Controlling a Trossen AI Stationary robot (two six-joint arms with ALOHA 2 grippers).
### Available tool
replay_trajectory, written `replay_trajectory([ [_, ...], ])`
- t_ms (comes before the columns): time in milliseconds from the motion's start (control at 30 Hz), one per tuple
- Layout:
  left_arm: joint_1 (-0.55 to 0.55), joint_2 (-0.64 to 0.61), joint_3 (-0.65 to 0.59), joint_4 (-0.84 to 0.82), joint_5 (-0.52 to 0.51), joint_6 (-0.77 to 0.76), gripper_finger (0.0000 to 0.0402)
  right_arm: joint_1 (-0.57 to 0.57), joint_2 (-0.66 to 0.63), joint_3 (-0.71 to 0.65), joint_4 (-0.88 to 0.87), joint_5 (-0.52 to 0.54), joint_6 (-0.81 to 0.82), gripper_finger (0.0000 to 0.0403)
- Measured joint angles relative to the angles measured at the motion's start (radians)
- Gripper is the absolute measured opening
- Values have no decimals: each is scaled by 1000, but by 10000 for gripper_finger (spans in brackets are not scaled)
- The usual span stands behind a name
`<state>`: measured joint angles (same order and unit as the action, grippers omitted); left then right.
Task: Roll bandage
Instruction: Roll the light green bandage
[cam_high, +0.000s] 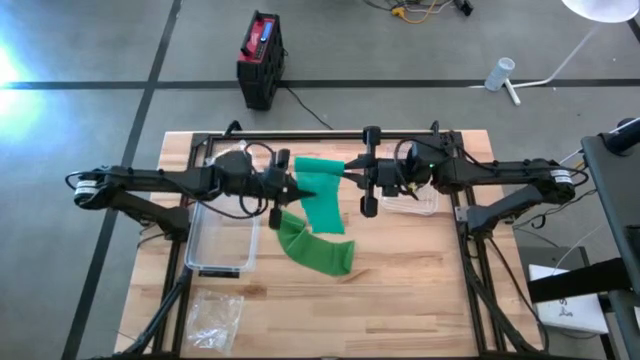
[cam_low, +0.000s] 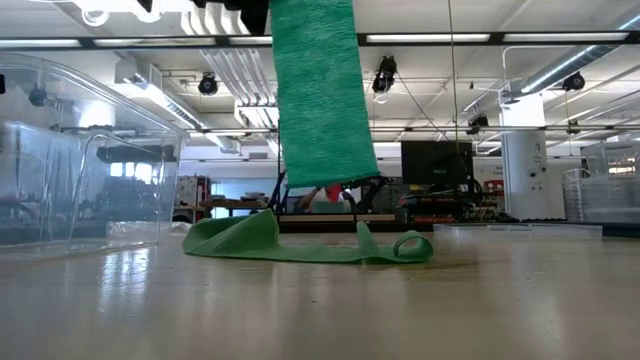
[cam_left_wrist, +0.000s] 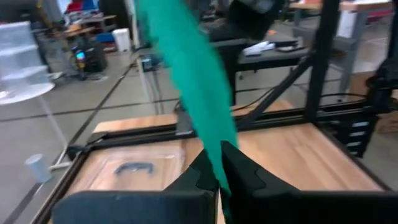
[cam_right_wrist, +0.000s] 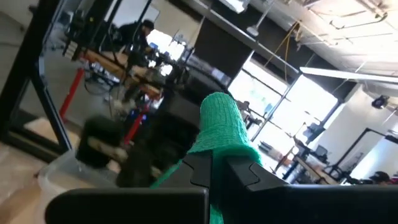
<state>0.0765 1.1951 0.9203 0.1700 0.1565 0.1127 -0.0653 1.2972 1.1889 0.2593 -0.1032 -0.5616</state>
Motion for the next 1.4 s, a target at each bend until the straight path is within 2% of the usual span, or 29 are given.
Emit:
replay_trajectory([
  [667, -122, -52, 0, -5, 1, -2, 0, -50, 0, 0, -101, 25, 5, 3],
  [933, -139, -52, 0, 150, 1, -41, 0, -55, 13, -1, -147, 26, 39, 3],
  [1400, -137, -49, 0, 336, -258, -124, 0, -50, 30, -35, -193, -9, 118, 3],
])
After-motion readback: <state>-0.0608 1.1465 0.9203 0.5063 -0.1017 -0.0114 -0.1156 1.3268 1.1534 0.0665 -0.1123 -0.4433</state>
